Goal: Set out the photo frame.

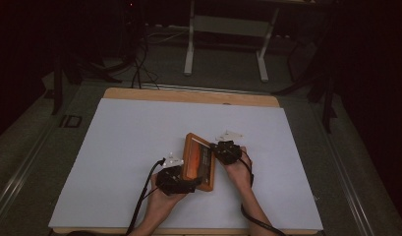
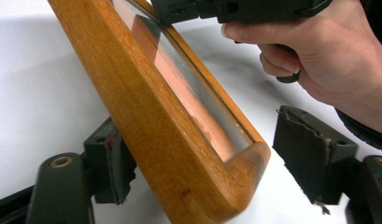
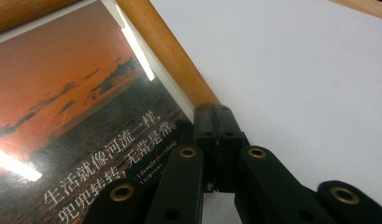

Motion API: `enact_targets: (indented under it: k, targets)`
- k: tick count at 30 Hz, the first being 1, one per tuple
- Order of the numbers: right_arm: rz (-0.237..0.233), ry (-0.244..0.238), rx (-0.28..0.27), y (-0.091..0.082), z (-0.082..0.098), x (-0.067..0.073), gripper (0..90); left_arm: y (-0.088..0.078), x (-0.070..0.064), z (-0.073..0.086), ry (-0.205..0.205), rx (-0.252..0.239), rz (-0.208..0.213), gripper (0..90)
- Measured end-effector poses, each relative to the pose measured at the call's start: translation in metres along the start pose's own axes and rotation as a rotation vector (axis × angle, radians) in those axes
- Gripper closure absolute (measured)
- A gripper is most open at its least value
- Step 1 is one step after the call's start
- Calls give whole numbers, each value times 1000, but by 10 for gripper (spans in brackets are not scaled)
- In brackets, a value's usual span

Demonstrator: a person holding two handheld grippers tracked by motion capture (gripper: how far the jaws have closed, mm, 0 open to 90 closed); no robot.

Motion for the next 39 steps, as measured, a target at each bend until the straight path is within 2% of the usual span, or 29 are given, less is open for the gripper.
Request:
enact_targets:
  k: [7, 8, 12, 17, 18, 29, 31, 33, 39]
  targets:
    - [-1, 1, -1, 0, 0, 0, 900, 6, 2, 3, -31, 6, 12, 370]
    - [-2, 1, -1, 0, 0, 0, 900, 6, 4, 3, -49, 1, 16, 382]
    - [-2, 4, -4, 0, 0, 0, 900, 7, 5, 3, -73, -1, 20, 421]
    - [-1, 2, -2, 0, 0, 0, 900, 9, 5, 4, -77, 5, 34, 448]
    - [-1, 3, -2, 0, 0, 0, 900, 9, 7, 3, -88, 8, 43, 453]
    - [1, 2, -5, 0, 1, 0, 900, 9, 7, 2, -116, 19, 46, 478]
    - [1, 1, -4, 0, 0, 0, 899, 9, 8, 2, -132, 22, 50, 485]
    - [1, -6, 0, -1, 0, 0, 897, 9, 10, 1, -160, 17, 53, 506]
    - [31, -68, 29, -4, -2, 3, 847, 10, 12, 1, -180, 18, 45, 526]
Point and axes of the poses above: each handheld gripper's, and its own axes: y roughly forward along the jaws, z roughly out of its underside, x roughly to its left, the point moved 2 cm from there along y, roughly forward along the jaws, and after that the axes turned 7 degrees about -x, right-handed, at the moved point
